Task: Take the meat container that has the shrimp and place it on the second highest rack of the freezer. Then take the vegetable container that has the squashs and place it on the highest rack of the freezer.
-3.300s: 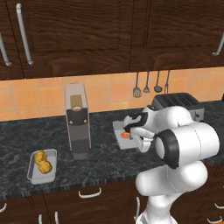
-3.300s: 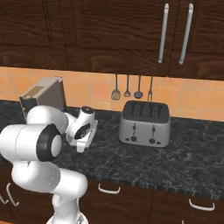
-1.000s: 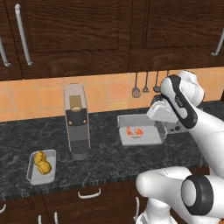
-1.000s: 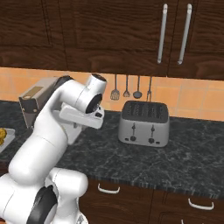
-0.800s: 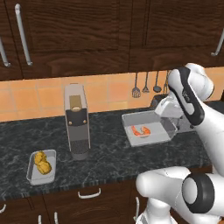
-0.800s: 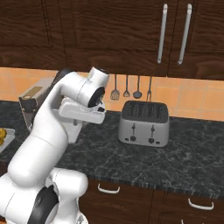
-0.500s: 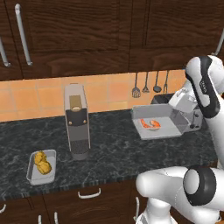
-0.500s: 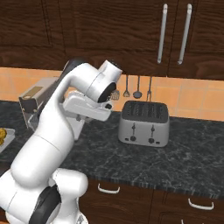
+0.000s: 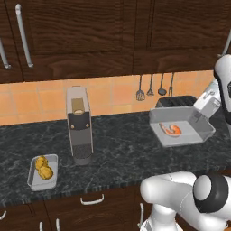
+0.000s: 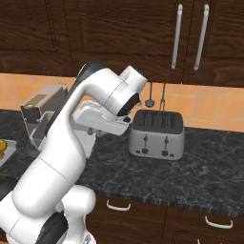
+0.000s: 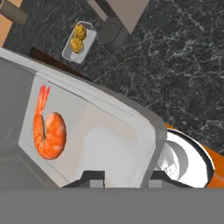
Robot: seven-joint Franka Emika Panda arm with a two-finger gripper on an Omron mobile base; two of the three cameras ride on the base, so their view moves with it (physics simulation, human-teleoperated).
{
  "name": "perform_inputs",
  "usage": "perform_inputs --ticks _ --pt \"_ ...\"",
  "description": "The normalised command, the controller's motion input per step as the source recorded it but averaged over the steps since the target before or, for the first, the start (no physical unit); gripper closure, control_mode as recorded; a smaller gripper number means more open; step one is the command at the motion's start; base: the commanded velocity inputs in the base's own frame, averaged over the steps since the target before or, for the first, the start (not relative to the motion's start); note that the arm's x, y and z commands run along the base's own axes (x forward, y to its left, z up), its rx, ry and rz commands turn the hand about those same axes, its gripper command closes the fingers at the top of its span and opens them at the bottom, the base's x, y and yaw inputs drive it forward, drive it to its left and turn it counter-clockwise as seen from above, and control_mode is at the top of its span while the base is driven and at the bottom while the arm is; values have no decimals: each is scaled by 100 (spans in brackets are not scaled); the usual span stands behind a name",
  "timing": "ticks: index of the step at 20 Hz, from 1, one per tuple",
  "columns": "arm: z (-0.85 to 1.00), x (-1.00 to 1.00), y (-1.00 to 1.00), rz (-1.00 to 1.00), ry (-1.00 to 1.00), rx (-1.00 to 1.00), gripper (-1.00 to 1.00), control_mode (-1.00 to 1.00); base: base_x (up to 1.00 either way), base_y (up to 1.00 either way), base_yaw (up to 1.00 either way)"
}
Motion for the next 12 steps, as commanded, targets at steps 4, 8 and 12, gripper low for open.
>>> perform_inputs --ticks 4,8,12 --pt "0 0 0 0 0 0 100 100 0 6 0" --pt "0 0 0 0 0 0 100 100 -17 8 -32" --pt "0 0 0 0 0 0 100 100 -42 5 -67"
